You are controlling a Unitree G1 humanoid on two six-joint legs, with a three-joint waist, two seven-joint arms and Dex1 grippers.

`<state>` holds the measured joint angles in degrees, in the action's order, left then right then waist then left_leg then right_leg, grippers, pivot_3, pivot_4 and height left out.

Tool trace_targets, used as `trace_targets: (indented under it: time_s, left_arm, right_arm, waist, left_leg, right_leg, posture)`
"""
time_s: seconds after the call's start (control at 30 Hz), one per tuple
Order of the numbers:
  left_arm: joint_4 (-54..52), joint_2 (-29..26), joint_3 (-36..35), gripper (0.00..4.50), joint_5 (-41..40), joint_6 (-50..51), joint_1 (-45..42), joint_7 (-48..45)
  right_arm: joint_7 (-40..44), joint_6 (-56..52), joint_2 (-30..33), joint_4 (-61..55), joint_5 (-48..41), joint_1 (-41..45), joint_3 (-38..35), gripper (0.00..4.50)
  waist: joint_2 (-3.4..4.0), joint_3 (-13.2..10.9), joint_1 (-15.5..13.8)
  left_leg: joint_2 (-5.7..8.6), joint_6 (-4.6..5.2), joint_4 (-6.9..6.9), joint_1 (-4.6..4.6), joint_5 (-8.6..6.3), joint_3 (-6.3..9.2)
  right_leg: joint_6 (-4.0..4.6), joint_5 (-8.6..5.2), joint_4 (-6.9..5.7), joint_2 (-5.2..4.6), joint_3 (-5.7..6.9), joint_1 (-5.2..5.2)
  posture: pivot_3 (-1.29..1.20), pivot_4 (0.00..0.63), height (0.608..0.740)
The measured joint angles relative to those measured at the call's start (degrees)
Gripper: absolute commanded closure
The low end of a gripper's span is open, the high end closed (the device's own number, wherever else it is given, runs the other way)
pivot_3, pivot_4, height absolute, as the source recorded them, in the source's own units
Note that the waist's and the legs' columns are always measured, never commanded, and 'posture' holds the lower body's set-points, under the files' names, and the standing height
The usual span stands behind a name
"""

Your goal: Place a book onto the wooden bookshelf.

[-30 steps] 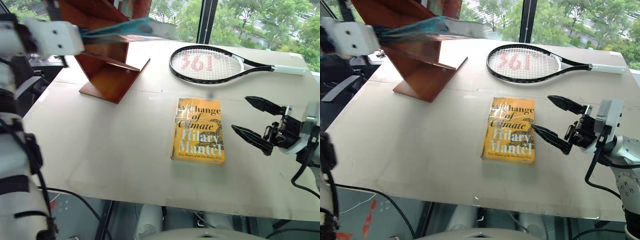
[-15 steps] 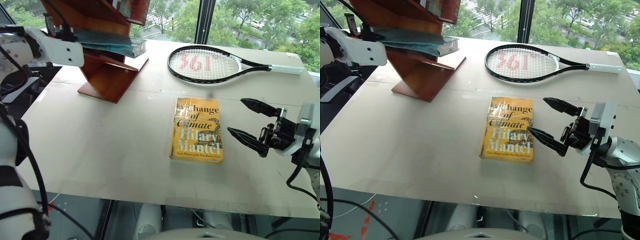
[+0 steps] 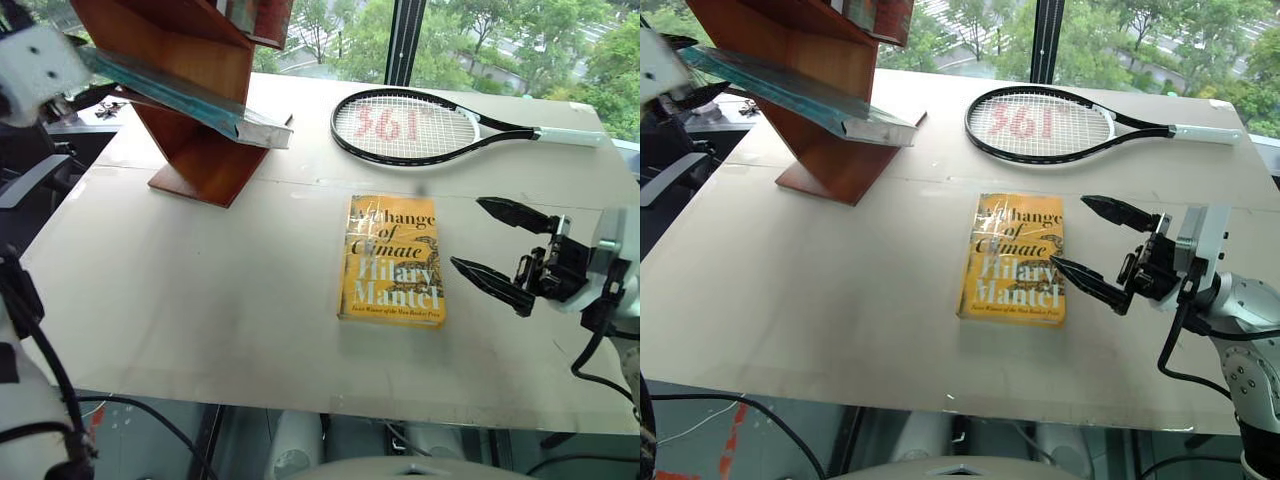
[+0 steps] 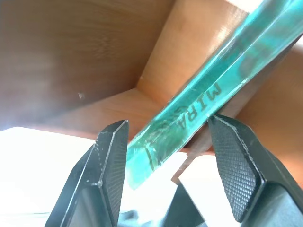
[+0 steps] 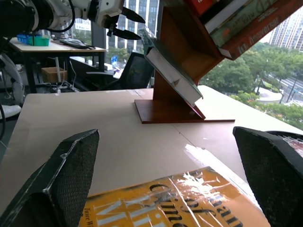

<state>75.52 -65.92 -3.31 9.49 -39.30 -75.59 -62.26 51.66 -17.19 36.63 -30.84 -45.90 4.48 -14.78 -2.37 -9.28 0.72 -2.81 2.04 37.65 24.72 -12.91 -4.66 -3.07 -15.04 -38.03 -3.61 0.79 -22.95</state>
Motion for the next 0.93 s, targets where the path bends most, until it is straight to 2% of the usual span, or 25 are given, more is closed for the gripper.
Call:
trace_targets:
  time_s: [0.07,0.1,0.13,0.17,0.2,0.23,0.33,0.37,0.4,0.5,0.57,0.73,0.83,0.93]
  left_arm:
    - [-6.23,0.20,-6.40,1.78,-9.84,8.40,6.21,-9.53]
    - [-12.38,0.45,-9.34,1.78,-14.94,14.24,11.44,-13.00]
    - [-23.82,1.97,-13.40,1.78,-23.11,25.29,21.12,-16.56]
    - [-28.00,2.94,-14.49,1.78,-26.06,29.75,24.93,-17.43]
    - [-40.01,3.89,-18.84,1.78,-31.36,38.44,34.91,-15.69]
    - [-48.01,5.87,-20.55,1.78,-34.90,44.41,41.29,-14.65]
    - [-65.97,11.19,-23.36,1.78,-41.48,55.07,54.83,-9.74]
    - [-75.98,15.11,-23.97,1.78,-44.40,60.00,60.99,-4.59]
    - [-81.65,16.96,-24.30,1.78,-45.27,61.69,64.33,-1.29]
    - [-89.91,19.90,-24.10,1.78,-46.04,64.13,69.46,3.21]
    - [-95.02,22.02,-23.61,1.78,-46.36,65.59,74.78,6.37]
    - [-97.66,24.12,-23.23,1.78,-46.17,66.88,82.12,10.00]
    - [-97.13,24.10,-24.08,1.78,-45.50,66.62,88.99,9.16]
    - [-95.76,23.98,-24.51,1.78,-45.18,66.42,92.38,7.79]
  right_arm:
    - [0.53,-0.15,0.09,0.93,-0.16,1.37,0.27,0.00]
    - [0.62,-0.26,0.13,1.13,-0.36,2.05,0.44,0.00]
    - [0.71,-0.39,0.14,1.51,-0.89,2.88,0.54,0.00]
    - [0.71,-0.39,0.17,1.57,-1.21,3.06,0.41,0.00]
    - [0.81,-0.67,0.16,1.63,-1.52,4.18,0.91,0.00]
    - [0.99,-0.79,0.22,1.87,-1.83,4.42,0.59,0.00]
    - [1.34,-1.13,0.41,2.45,-1.94,5.42,0.92,0.00]
    - [1.64,-1.43,0.47,2.69,-1.95,5.83,1.03,0.00]
    - [1.70,-1.56,0.57,2.67,-2.00,5.97,1.12,0.00]
    - [1.71,-2.01,1.54,2.58,-1.85,5.21,1.04,0.00]
    - [1.76,-2.12,3.52,1.92,-0.56,0.16,-0.46,0.00]
    - [3.23,-0.98,6.56,3.15,5.23,-13.96,-7.29,0.00]
    - [5.90,1.01,7.02,7.05,8.53,-24.09,-14.25,0.00]
    - [7.89,3.65,7.01,11.20,11.24,-28.32,-18.43,0.00]
  waist:
    - [0.07,0.04,-0.01]
    - [0.16,0.06,0.08]
    - [0.23,0.05,0.07]
    - [0.21,0.04,-0.01]
    - [0.21,0.06,0.13]
    - [0.24,0.03,0.24]
    - [0.20,0.06,0.24]
    - [0.17,0.06,-0.12]
    - [0.16,0.07,-0.42]
    - [0.19,0.08,-0.59]
    - [0.23,0.11,-0.76]
    - [0.27,0.13,-1.47]
    - [0.36,0.18,-1.49]
    - [0.44,0.24,-1.39]
  left_leg:
    - [-0.10,0.00,0.05,0.01,0.00,0.04]
    - [-0.28,-0.04,0.10,-0.03,0.02,0.21]
    - [-0.32,-0.15,0.16,-0.03,0.09,0.41]
    - [-0.34,-0.15,0.19,-0.02,0.09,0.39]
    - [-0.34,-0.14,0.24,0.02,0.08,0.45]
    - [-0.35,-0.16,0.22,-0.07,0.08,0.39]
    - [-0.29,-0.14,0.27,-0.05,0.06,0.46]
    - [-0.29,0.01,0.33,-0.03,-0.03,0.56]
    - [-0.31,0.05,0.37,-0.07,-0.05,0.60]
    - [-0.30,0.07,0.35,-0.29,-0.06,0.56]
    - [-0.28,0.07,0.29,-0.45,-0.08,0.52]
    - [-0.27,0.07,0.11,-0.78,-0.08,0.41]
    - [-0.27,0.07,-0.01,-0.97,-0.09,0.35]
    - [-0.32,0.07,-0.07,-1.07,-0.09,0.32]
  right_leg:
    - [0.00,0.00,-0.02,0.01,0.01,0.02]
    - [0.01,0.00,-0.08,-0.03,-0.05,0.06]
    - [0.00,0.00,-0.03,-0.03,0.02,0.17]
    - [0.01,0.00,-0.03,-0.02,0.01,0.16]
    - [0.00,0.01,0.03,0.00,0.06,0.19]
    - [0.00,0.02,-0.01,-0.11,-0.13,0.19]
    - [-0.01,0.02,-0.03,-0.31,0.00,0.26]
    - [-0.01,0.02,-0.07,-0.23,0.05,0.29]
    - [0.00,0.02,-0.06,-0.10,0.11,0.34]
    - [0.02,0.01,-0.07,-0.08,0.05,0.53]
    - [0.03,0.01,0.02,-0.10,0.02,0.69]
    - [0.06,-0.02,0.09,-0.09,-0.06,0.91]
    - [0.25,-0.13,0.20,-0.10,-0.10,1.06]
    - [0.30,-0.15,0.22,-0.09,-0.13,1.05]
  posture:
    - [0.00,0.150,0.739]
    - [0.00,0.150,0.739]
    - [0.00,0.150,0.739]
    - [0.00,0.150,0.739]
    - [0.00,0.150,0.739]
    - [0.00,0.150,0.739]
    - [0.00,0.150,0.739]
    - [0.00,0.150,0.739]
    - [0.00,0.150,0.739]
    - [0.00,0.150,0.739]
    - [0.00,0.150,0.739]
    - [0.00,0.150,0.739]
    - [0.00,0.150,0.739]
    - [0.00,0.150,0.739]
